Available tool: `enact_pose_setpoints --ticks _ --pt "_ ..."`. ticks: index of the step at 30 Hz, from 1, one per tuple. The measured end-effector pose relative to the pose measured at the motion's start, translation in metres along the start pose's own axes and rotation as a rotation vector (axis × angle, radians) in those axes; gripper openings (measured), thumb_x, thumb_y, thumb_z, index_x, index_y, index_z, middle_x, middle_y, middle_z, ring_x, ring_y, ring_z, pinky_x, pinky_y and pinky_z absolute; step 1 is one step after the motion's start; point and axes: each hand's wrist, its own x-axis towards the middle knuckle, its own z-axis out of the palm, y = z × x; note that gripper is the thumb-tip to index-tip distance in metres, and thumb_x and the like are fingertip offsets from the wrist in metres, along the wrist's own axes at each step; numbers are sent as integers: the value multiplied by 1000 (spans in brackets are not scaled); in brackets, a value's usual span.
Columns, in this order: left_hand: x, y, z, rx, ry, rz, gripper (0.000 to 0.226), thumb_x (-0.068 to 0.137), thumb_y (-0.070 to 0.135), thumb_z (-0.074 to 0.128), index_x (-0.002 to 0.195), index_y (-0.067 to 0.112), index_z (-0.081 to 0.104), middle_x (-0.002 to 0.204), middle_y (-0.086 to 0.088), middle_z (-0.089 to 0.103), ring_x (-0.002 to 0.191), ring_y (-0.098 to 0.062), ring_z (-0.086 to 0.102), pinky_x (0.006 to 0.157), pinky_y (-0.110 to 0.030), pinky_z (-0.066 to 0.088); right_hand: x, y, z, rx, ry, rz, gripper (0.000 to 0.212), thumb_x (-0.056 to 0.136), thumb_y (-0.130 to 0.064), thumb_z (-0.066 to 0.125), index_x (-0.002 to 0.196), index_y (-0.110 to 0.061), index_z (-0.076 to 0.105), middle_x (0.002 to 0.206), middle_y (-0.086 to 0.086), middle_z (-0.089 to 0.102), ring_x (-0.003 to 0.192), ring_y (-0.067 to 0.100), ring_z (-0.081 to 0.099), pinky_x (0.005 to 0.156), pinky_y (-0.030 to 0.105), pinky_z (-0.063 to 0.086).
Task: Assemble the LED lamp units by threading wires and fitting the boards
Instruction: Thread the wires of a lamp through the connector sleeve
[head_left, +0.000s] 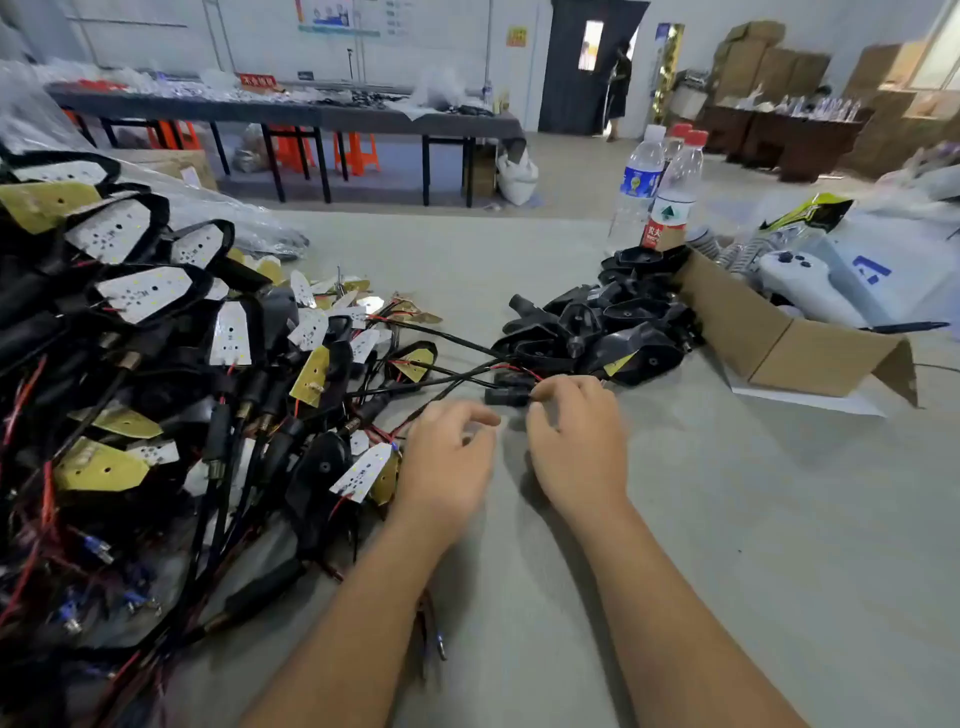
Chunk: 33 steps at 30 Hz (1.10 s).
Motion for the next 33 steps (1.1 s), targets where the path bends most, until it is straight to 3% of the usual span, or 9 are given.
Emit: enact_pose_setpoints --ticks 4,9,13,15,17,19,23,27,33 --pt "1 -1 -10 -257 82 -79 29 91 8 50 92 35 59 119 6 53 98 -7 54 90 -36 48 5 3 1 -205 -182 71 43 93 -30 52 134 -19 49 137 2 49 128 25 39 106 34 27" --pt "0 2 -9 -245 56 -94 28 91 10 49 92 37 57 117 6 57 98 -11 56 90 -39 49 3 -1 4 -218 -117 36 29 93 -26 56 121 -22 50 112 -1 65 112 24 52 95 37 32" --pt "1 3 -9 -254 37 -90 28 93 12 48 87 33 66 97 5 68 74 -4 55 73 -28 49 2 -6 4 238 -280 120 26 92 -9 59 114 -23 62 86 -4 64 89 17 63 78 31 45" --pt "0 4 -9 -263 49 -83 23 97 18 45 92 33 62 96 7 69 85 1 61 82 -22 49 0 -12 -3 660 -328 116 30 89 5 60 110 -17 62 70 -3 65 67 8 63 71 26 49" --pt "1 5 -10 -348 50 -98 20 102 27 38 97 31 57 106 2 68 104 -13 63 97 -34 47 -3 -16 -7 952 -393 74 32 86 13 61 106 -11 62 63 -5 67 58 6 62 63 18 48" --pt "2 5 -11 -458 79 -123 24 104 35 35 98 28 57 105 -1 70 103 -21 66 96 -45 49 -7 -20 -6 1019 -506 38 27 83 16 62 98 -7 63 65 -5 68 62 12 60 63 19 49" --pt "-1 10 -14 -554 189 -71 23 105 25 35 94 30 55 80 6 71 76 -12 68 67 -31 53 -17 -26 -1 950 -699 47 17 84 10 64 80 -7 61 63 8 63 61 17 56 63 23 48" --pt "-4 9 -12 -362 229 118 26 104 20 36 101 39 54 78 11 57 74 -11 57 69 -38 53 -10 -26 1 1073 -427 215 19 85 -11 59 67 -16 57 57 4 52 49 12 46 52 25 37" --pt "-12 11 0 -149 -113 228 24 101 24 45 111 39 60 64 28 57 61 4 49 66 -27 39 3 -13 -5 1145 -299 267 26 91 -23 51 92 -5 69 53 -7 35 47 7 29 43 17 26"
